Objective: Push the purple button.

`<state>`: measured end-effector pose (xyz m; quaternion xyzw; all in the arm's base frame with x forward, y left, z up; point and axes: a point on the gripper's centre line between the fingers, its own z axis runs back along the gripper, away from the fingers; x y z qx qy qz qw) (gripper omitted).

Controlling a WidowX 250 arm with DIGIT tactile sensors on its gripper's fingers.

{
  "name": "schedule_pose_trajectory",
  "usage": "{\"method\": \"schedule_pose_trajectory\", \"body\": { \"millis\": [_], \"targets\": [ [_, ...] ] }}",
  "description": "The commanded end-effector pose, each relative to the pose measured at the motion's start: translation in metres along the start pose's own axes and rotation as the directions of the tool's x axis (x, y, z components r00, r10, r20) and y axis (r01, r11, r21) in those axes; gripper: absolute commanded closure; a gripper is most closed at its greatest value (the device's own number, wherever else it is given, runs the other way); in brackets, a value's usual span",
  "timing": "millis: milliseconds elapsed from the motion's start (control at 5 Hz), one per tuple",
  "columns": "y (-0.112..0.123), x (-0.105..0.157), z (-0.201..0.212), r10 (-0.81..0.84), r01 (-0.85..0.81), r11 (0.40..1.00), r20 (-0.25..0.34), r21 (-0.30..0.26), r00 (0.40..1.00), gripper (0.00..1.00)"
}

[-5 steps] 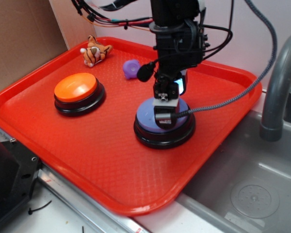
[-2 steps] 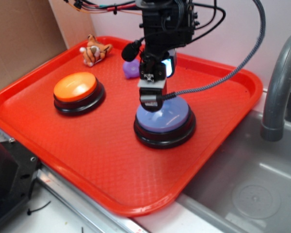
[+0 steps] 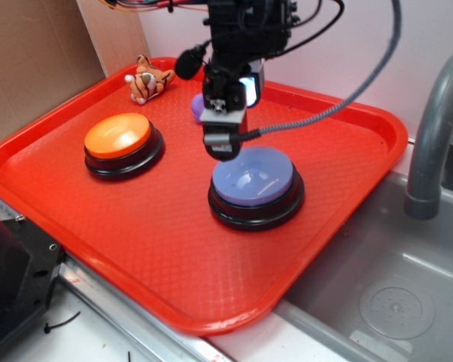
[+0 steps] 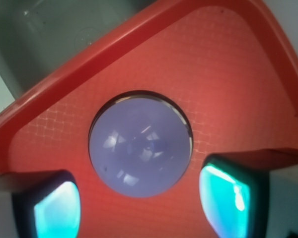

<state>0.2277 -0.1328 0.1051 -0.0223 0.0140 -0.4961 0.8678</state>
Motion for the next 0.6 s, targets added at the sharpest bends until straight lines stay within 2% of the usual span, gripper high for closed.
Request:
{"method": "schedule_pose_trajectory", "body": {
  "millis": [0, 400],
  "targets": [
    [-0.017, -0.006, 0.033, 0.039, -0.041, 0.999, 0.072, 0.026, 0.997, 0.00],
    [-0.024, -0.019, 0.056, 0.057, -0.061, 0.997, 0.088, 0.044, 0.994, 0.00]
  ]
}}
